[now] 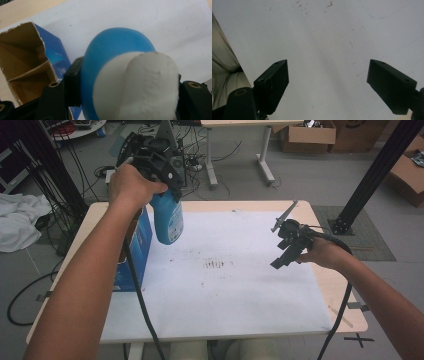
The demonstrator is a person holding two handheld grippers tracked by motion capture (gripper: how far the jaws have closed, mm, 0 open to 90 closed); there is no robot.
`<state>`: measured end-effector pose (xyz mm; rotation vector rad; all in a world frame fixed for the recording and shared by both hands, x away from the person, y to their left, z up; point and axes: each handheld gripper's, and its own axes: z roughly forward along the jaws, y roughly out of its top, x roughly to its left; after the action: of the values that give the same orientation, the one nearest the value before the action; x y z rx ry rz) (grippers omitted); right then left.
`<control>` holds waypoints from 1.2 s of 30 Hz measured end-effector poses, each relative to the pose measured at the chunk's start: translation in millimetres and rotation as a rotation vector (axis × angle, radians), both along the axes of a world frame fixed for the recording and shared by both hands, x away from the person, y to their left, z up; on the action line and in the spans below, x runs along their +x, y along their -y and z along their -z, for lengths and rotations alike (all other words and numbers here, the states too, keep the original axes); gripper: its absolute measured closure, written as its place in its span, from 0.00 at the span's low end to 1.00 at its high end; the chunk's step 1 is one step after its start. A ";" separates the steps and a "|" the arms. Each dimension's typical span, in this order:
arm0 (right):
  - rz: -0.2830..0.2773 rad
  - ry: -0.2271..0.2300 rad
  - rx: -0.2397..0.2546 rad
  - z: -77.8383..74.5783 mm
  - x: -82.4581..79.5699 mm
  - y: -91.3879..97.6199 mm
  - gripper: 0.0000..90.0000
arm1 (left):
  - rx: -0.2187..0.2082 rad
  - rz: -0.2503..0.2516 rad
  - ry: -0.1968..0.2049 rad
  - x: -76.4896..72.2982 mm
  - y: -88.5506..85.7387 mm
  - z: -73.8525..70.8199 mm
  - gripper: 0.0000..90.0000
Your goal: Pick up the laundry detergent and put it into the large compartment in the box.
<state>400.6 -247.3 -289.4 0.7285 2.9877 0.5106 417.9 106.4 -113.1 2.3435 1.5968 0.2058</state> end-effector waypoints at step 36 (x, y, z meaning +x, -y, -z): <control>-0.016 0.019 0.016 -3.9 -1.2 -0.7 0.20 | 0.045 -0.290 0.096 -28.5 -94.6 -30.1 0.42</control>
<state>399.4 -246.6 -285.4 0.6976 2.9773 0.5390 389.5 201.0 -83.0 2.0892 1.8958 0.4137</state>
